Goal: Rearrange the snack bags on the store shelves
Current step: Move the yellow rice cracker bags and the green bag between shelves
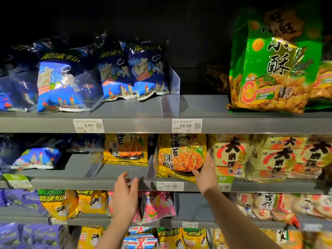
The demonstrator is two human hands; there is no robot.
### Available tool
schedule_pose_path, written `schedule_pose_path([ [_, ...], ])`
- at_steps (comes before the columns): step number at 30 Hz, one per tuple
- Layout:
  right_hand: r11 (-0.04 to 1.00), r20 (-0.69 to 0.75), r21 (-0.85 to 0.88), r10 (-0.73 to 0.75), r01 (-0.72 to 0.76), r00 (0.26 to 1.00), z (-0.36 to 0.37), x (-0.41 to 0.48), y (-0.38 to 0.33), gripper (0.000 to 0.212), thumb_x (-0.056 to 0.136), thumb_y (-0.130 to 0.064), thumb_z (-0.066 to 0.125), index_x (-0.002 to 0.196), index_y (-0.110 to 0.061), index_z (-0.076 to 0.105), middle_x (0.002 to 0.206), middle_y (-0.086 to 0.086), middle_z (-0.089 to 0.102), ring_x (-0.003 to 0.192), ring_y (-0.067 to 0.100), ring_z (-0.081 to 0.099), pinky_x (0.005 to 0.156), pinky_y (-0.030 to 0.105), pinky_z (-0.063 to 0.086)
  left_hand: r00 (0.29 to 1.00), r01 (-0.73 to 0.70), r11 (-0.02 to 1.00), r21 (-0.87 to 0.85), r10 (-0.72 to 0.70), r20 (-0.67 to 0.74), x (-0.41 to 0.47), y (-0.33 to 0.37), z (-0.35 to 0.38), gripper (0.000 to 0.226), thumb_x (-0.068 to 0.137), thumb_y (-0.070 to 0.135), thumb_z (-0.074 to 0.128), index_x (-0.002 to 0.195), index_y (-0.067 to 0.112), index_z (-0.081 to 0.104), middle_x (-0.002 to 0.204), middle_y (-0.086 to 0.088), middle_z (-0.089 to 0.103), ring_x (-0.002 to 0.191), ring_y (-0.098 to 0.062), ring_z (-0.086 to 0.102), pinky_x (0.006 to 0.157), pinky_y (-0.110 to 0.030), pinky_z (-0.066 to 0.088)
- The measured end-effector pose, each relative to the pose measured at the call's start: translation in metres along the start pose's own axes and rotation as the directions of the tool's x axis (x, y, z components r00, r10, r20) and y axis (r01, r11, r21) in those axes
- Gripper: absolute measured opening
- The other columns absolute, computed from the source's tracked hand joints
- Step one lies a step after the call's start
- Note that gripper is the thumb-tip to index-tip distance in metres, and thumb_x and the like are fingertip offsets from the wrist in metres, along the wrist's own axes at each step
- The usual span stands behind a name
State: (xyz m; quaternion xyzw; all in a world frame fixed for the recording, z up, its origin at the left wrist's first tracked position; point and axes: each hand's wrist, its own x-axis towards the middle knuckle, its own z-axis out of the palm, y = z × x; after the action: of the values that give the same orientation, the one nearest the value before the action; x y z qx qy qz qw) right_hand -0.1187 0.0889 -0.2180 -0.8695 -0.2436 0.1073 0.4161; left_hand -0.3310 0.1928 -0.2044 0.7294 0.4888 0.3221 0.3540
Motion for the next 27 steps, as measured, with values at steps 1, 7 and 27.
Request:
schedule_pose_path([
  [1,0.988,-0.028,-0.148,-0.035,0.03,0.999,0.002,-0.008,0.002,0.086,0.088,-0.011,0.06,0.15,-0.018,0.001,0.158,0.002,0.008,0.144,0.022,0.017,0.116,0.034,0.02,1.0,-0.002,1.0,0.001,0.002,0.003,-0.001,0.0,0.001,0.042,0.093,0.031,0.045,0.13,0.013,0.04,0.13,-0.011,0.048,0.103,-0.023,0.051,0.082,-0.036,0.042],
  [7,0.85,-0.082,-0.491,-0.263,0.191,0.961,0.024,-0.033,0.017,0.042,0.08,-0.001,0.054,0.118,-0.019,0.059,0.115,0.008,0.06,0.103,0.026,0.054,0.084,0.034,0.042,0.999,-0.031,0.999,-0.016,0.031,0.013,-0.007,-0.003,-0.001,0.043,0.093,0.03,0.045,0.131,0.011,0.04,0.131,-0.011,0.048,0.107,-0.019,0.047,0.087,-0.033,0.036],
  [27,0.868,0.181,-0.106,-0.463,0.485,0.868,0.107,-0.073,-0.1,0.036,0.097,-0.022,0.038,0.131,-0.017,0.05,0.132,-0.002,0.054,0.12,0.013,0.05,0.098,0.025,0.036,0.991,0.004,0.993,0.118,-0.019,0.131,0.064,-0.048,-0.027,0.061,0.089,0.03,0.054,0.139,0.007,0.028,0.137,-0.017,0.043,0.123,-0.03,0.045,0.099,-0.04,0.039],
])
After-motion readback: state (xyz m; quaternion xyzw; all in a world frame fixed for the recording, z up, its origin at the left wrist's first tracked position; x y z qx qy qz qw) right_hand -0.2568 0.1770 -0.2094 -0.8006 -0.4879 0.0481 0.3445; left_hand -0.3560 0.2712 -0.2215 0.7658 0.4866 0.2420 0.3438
